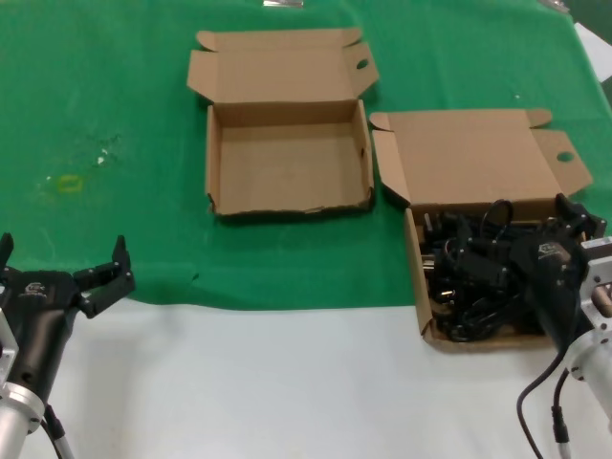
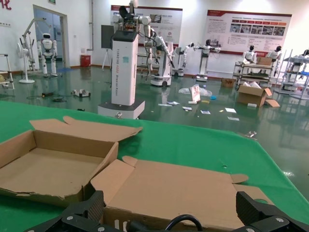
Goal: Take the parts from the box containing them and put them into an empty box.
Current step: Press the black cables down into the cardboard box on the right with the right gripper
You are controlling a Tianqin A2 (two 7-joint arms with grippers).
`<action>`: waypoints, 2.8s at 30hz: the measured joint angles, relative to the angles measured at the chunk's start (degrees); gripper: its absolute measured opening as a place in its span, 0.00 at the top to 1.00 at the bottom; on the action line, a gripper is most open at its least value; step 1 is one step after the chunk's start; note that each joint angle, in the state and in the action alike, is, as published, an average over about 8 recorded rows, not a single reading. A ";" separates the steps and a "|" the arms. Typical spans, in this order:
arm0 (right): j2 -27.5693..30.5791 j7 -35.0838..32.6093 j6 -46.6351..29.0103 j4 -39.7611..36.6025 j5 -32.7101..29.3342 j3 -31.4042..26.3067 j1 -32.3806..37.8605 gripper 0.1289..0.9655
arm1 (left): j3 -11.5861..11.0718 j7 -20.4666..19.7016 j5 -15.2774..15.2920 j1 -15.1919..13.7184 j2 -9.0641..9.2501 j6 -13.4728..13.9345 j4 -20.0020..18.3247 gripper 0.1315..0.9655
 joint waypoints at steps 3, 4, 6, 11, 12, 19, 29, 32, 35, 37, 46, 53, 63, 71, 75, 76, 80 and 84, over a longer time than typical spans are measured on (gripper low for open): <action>0.00 0.00 0.00 0.00 0.00 0.00 0.00 0.00 | 0.00 0.00 0.00 0.00 0.00 0.00 0.00 0.00; 0.00 0.00 0.00 0.00 0.00 0.00 0.00 0.00 | 0.00 0.00 0.00 0.00 0.00 0.00 0.00 0.01; 0.00 0.00 0.00 0.00 0.00 0.00 0.00 0.00 | 0.00 0.00 0.00 0.00 0.00 0.00 0.00 0.01; 0.08 -0.06 0.01 0.08 -0.07 -0.02 -0.07 0.00 | 0.00 0.00 0.00 0.00 0.00 0.00 0.00 0.05; 0.21 -0.14 0.03 0.19 -0.16 -0.04 -0.16 0.00 | 0.00 0.00 0.00 0.00 0.00 0.00 0.00 0.06; 3.10 -0.09 0.87 1.60 -0.06 -1.51 -1.04 0.00 | 0.00 0.00 0.00 0.00 0.00 0.00 0.00 0.09; 16.06 3.16 2.01 2.57 4.67 -12.51 2.07 0.00 | 0.00 0.00 0.01 0.00 0.00 0.00 0.00 0.29; 21.18 4.81 0.96 2.84 5.39 -16.39 4.10 0.00 | 0.00 0.00 0.01 0.00 0.00 0.00 0.00 0.39; 25.93 6.91 -1.81 2.96 4.82 -19.19 6.43 0.00 | 0.00 0.00 0.01 0.00 0.00 0.00 0.00 0.48; 28.73 8.22 -4.65 2.84 3.95 -20.38 8.12 0.00 | 0.00 0.00 0.01 0.00 0.00 0.00 0.00 0.51; 36.14 7.91 -23.30 -0.29 0.49 -21.21 16.69 0.00 | 0.00 0.00 0.01 0.00 0.00 0.00 0.00 0.76; 38.65 3.58 -39.75 -4.46 -2.77 -22.30 26.03 0.00 | 0.00 0.00 0.01 0.00 0.00 0.00 0.00 0.84; 37.50 -5.83 -61.56 -15.00 -9.58 -26.13 41.22 0.00 | 0.00 0.00 0.01 0.00 0.00 0.00 0.00 0.96; 33.20 -14.04 -70.64 -25.88 -15.34 -29.11 50.66 0.00 | 0.00 0.00 0.01 0.00 0.00 0.00 0.00 0.98; 30.18 -18.41 -72.84 -31.75 -18.15 -30.55 55.02 0.00 | 0.00 0.00 0.01 0.00 0.00 0.00 0.00 0.98; 29.35 -19.49 -73.22 -33.28 -18.82 -30.89 56.08 0.00 | 0.00 0.00 0.01 0.00 0.00 0.00 0.00 0.98; 26.04 -23.39 -73.95 -39.00 -20.96 -31.92 59.68 0.00 | 0.00 -0.01 0.01 0.00 0.00 0.00 0.00 0.99; 23.03 -26.70 -74.07 -44.10 -22.36 -32.51 62.24 0.00 | 0.00 -0.01 0.01 0.00 0.00 0.00 0.00 0.99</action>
